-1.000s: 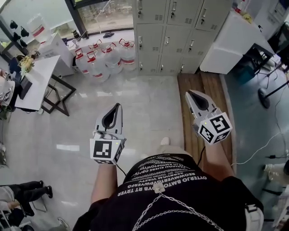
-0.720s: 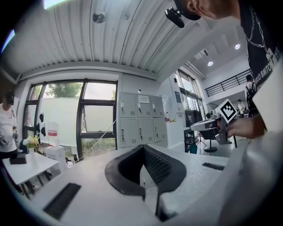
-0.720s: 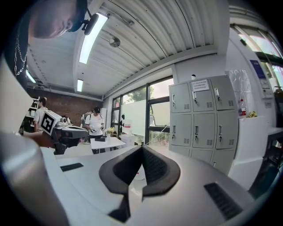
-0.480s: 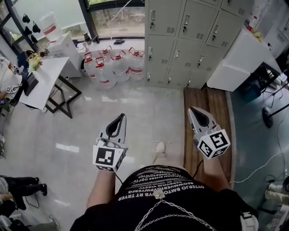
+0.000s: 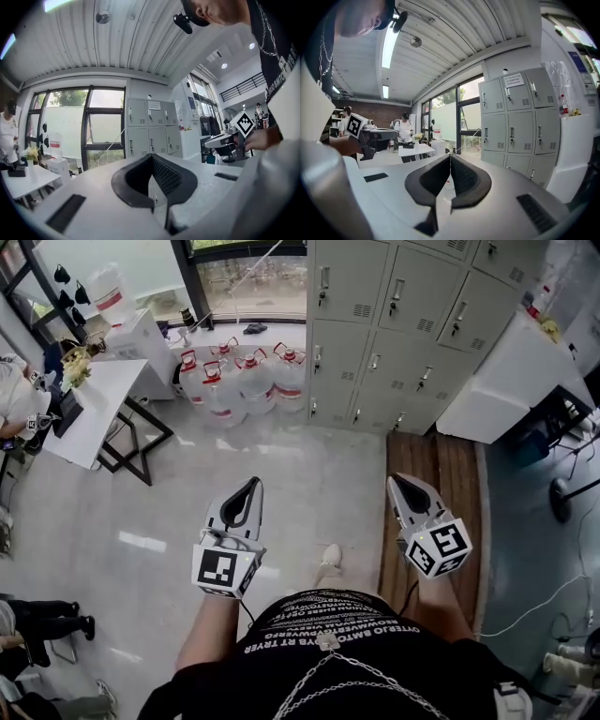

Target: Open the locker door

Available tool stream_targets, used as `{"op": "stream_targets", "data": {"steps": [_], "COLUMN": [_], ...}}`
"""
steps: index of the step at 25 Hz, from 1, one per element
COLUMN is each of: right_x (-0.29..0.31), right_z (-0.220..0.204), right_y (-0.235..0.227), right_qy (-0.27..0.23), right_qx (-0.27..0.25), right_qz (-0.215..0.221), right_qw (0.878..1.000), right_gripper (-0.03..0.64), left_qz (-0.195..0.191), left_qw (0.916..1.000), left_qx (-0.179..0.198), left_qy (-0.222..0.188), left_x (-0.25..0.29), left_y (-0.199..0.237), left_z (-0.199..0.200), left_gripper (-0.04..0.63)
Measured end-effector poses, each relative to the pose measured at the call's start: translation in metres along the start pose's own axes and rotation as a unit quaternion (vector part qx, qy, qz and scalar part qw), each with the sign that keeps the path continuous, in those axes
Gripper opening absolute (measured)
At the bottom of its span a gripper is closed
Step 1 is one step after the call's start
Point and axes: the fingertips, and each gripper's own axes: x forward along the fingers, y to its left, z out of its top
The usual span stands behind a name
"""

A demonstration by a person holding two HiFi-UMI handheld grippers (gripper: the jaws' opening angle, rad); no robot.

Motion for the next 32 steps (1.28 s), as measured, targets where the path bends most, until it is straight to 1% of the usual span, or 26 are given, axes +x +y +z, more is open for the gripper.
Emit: {"op": "stream_targets", "data": {"steps": [4, 8, 12, 14, 19, 24, 28, 32], "right_x": [0.011, 0.019, 0.033, 0.042, 0.06, 0.076, 0.089, 0.102], "right_z": [0.003, -0.003, -0.014, -0.018, -0.024, -0.026, -0.037, -0.037], "right_y": [-0.015, -0.029, -0.041, -0.048, -0.069, -0.099, -0.12, -0.141], "right_qy": [-0.004, 0.006, 0.023, 0.029, 0.035, 0.03, 0.033, 0.03], "right_qx": [0.0, 0.005, 0.009, 0.011, 0.018, 0.028, 0.046, 0.051], "right_qz": [0.002, -0.001, 0.003, 0.004, 0.005, 0.005, 0.004, 0.017], "right_qw": [1.0, 1.0, 1.0, 1.0, 0.999, 0.999, 0.998, 0.998], "right_gripper": [0.006, 0.027, 0.052, 0.079, 0.104, 0.116, 0.123, 0.141], "left_qz": [-0.018, -0.029, -0.032, -0.031, -0.041, -0.056, -0.067, -0.059], "left_qw": [0.9998, 0.9995, 0.9992, 0.999, 0.9977, 0.9971, 0.9959, 0.997], "left_qx": [0.002, -0.002, -0.005, -0.011, -0.019, -0.011, -0.003, 0.002], "left_qy": [0.009, 0.015, 0.023, 0.032, 0.05, 0.05, 0.06, 0.051], "left_x": [0.022, 0.044, 0.063, 0.072, 0.101, 0.141, 0.173, 0.2], "left_y": [-0.006, -0.012, -0.009, -0.007, -0.009, -0.013, -0.016, -0.016], "left_z": [-0.006, -0.011, -0.023, -0.033, -0.051, -0.048, -0.049, -0.04], "left_gripper": [-0.003, -0.003, -0.003, -0.003, -0.003, -0.003, -0.003, -0.003]}}
